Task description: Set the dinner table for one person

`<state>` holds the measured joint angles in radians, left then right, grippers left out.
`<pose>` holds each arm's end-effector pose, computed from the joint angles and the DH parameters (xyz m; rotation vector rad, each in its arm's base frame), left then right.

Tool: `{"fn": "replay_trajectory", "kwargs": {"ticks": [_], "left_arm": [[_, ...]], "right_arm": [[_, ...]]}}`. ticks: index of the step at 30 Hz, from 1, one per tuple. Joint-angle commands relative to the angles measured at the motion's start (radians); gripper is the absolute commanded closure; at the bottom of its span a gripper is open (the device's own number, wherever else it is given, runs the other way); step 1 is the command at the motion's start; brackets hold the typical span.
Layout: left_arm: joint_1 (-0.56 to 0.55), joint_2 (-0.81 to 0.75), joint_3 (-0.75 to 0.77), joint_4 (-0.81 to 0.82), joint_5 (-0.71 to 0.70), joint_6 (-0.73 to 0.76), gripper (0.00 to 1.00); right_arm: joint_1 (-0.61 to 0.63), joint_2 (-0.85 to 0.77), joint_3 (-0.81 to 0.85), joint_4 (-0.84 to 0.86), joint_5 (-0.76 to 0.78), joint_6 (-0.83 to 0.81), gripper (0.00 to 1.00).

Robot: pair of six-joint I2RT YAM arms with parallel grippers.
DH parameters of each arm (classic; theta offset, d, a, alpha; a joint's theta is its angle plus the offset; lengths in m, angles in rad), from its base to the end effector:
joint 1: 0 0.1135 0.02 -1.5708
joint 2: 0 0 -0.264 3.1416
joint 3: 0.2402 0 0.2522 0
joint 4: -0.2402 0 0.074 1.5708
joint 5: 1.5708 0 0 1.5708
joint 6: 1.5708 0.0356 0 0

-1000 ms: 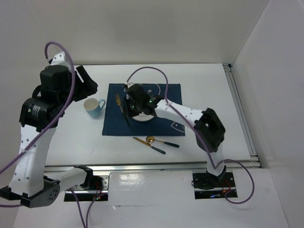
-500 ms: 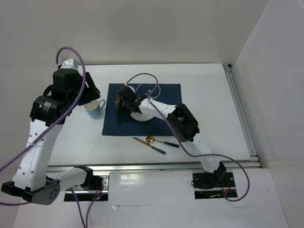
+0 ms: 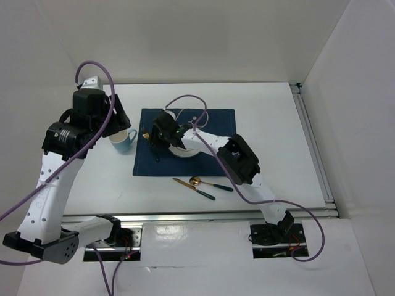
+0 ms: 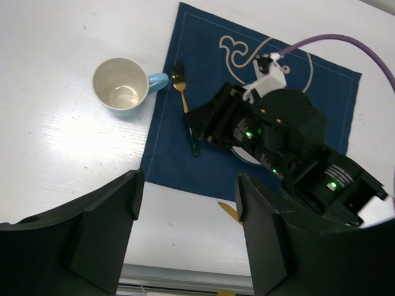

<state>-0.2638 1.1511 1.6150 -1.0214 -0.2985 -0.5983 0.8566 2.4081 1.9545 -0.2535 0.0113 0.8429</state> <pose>0.1923 -0.0411 0.4607 -0.5224 2.0415 -0.2001 0.3579 0.4122 0.1656 -0.0103 2.4348 0.8338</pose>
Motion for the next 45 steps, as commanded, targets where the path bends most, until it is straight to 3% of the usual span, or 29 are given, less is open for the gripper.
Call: {"fn": "replay_trajectory", "kwargs": {"ticks": [1, 7, 13, 14, 20, 42, 45], "left_arm": [[0.006, 0.019, -0.001, 0.006, -0.066, 0.046, 0.22], [0.015, 0.134, 0.031, -0.031, -0.090, 0.046, 0.23], [0.015, 0.147, 0.020, -0.019, -0.076, 0.046, 0.23], [0.015, 0.147, 0.020, -0.019, -0.076, 0.046, 0.23], [0.024, 0.125, 0.020, -0.028, -0.085, 0.046, 0.23], [0.081, 0.096, -0.007, 0.001, -0.053, 0.074, 0.23], [0.090, 0.096, -0.007, 0.001, -0.053, 0.074, 0.23]], "right_arm": [[-0.004, -0.127, -0.058, 0.063, 0.007, -0.017, 0.49], [-0.004, -0.285, -0.223, 0.132, 0.027, -0.048, 0.49], [0.007, -0.212, -0.109, 0.051, -0.008, -0.148, 0.49], [0.007, -0.192, -0.074, 0.037, -0.008, -0.192, 0.45], [0.041, 0.020, 0.193, -0.128, 0.058, -0.310, 0.45], [0.110, 0.137, 0.218, -0.178, 0.268, -0.436, 0.52], [0.110, 0.148, 0.227, -0.197, 0.277, -0.418, 0.59]]}}
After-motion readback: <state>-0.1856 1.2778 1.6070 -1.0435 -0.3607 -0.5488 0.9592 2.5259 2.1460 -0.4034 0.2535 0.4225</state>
